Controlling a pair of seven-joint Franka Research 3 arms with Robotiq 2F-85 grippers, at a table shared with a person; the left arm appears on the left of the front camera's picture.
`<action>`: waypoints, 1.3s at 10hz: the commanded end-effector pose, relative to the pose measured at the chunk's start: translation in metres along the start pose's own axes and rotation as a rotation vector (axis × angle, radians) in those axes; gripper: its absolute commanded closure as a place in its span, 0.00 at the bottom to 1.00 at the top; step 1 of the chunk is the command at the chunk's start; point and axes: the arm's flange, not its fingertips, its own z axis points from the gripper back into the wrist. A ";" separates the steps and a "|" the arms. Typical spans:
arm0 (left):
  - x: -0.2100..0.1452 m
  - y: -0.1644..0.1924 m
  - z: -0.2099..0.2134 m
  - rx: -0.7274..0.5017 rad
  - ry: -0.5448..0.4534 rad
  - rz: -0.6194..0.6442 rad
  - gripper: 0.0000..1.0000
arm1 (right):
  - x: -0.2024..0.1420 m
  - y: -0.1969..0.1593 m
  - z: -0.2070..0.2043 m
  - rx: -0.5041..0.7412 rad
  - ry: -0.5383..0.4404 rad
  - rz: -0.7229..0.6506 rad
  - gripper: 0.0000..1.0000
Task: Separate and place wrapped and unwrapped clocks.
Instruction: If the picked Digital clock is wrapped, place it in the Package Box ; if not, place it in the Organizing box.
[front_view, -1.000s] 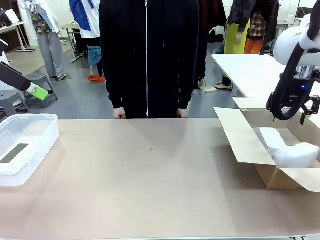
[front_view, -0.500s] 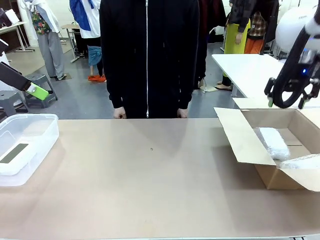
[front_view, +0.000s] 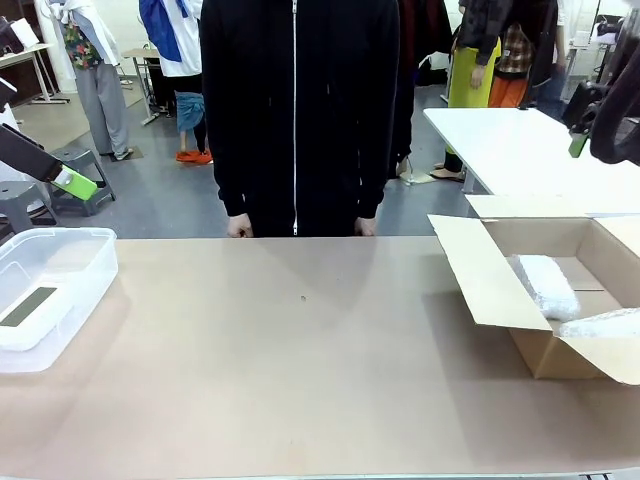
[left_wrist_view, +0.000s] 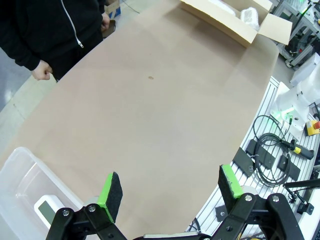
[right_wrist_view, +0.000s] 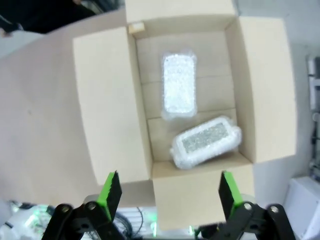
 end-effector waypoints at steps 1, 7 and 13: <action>0.001 -0.001 0.000 0.007 0.000 -0.001 0.00 | -0.011 0.002 0.002 0.021 0.011 0.031 0.00; 0.001 -0.001 0.000 0.007 0.000 -0.001 0.00 | -0.010 0.004 0.013 0.004 -0.010 0.023 0.00; 0.001 -0.001 0.000 0.007 0.000 -0.001 0.00 | -0.010 0.004 0.013 0.004 -0.010 0.023 0.00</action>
